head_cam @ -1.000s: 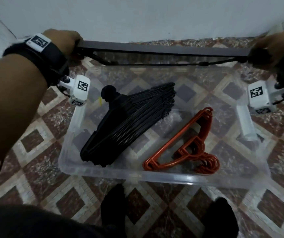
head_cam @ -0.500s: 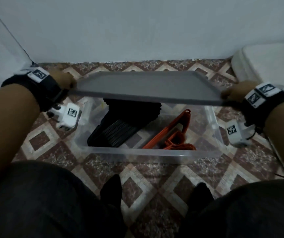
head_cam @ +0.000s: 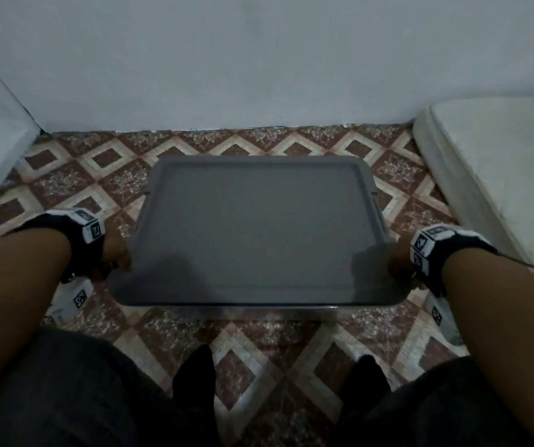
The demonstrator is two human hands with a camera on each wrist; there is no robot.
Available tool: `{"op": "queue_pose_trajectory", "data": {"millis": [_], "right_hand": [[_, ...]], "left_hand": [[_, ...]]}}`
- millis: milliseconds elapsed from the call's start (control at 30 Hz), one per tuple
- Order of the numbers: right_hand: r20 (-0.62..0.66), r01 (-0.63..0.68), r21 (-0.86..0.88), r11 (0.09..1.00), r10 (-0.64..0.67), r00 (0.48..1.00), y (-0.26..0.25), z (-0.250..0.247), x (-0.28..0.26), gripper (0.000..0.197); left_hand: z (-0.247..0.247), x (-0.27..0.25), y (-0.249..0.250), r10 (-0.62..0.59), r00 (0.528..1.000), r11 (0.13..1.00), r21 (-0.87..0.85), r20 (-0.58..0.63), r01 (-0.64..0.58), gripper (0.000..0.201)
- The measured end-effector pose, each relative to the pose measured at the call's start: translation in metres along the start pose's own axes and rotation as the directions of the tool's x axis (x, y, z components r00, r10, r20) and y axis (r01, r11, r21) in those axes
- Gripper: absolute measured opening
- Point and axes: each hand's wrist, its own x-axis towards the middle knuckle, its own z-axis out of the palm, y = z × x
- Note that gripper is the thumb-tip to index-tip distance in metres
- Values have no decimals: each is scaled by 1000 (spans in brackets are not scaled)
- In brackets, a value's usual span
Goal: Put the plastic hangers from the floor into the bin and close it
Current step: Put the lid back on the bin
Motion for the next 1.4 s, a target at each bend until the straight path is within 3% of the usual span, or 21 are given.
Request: {"op": "queue_pose_trajectory", "data": {"millis": [67,267,433,533,633,767,867,1000,1100,1167,1233,1300,1400], "right_hand": [[8,-10,-34,999,10,1000,2,3,-4,34],[56,44,81,996,-48,997,7,11,13,29],[61,15,59,998,-19,998,11,6,13,46],[17,24,-38,999,-24,1000,18,5,13,53],[-34,83,-24,996,-84,996,20,6,14,52],[-84,53,101,994,-44,995,21,10,25,38],[-148,34,104,994,-19,989,24,13,35,35],[-170,-8,77,997,21,985,24,2,37,16],[-172,-40,125,991,62,983,25,-13,53,53],[-192,-31,180,983,66,979,24,-25,67,64],[-201,-32,299,954,95,975,18,-37,74,60],[-188,-15,361,932,89,978,12,-39,81,57],[-148,-27,442,897,103,984,9,-31,84,45]], "left_hand": [[4,8,-2,18,1000,999,-32,-2,-18,22],[11,20,8,12,1000,999,-41,3,-12,16],[11,27,10,20,998,999,-26,58,-18,22],[20,28,16,54,999,996,-77,0,-54,23],[27,26,28,121,990,980,-153,-71,-130,24],[28,21,39,153,966,988,14,-210,-154,44],[29,27,41,207,966,978,56,-156,-201,46],[20,42,48,243,961,964,145,-135,-223,45],[-5,48,58,238,956,949,252,-172,-191,46],[-22,55,66,239,946,941,295,-219,-169,45],[-27,65,72,211,951,964,207,-226,-165,43],[-22,75,76,141,965,989,-6,-221,-146,47],[-5,89,82,61,970,991,-106,-236,-88,60]]}}
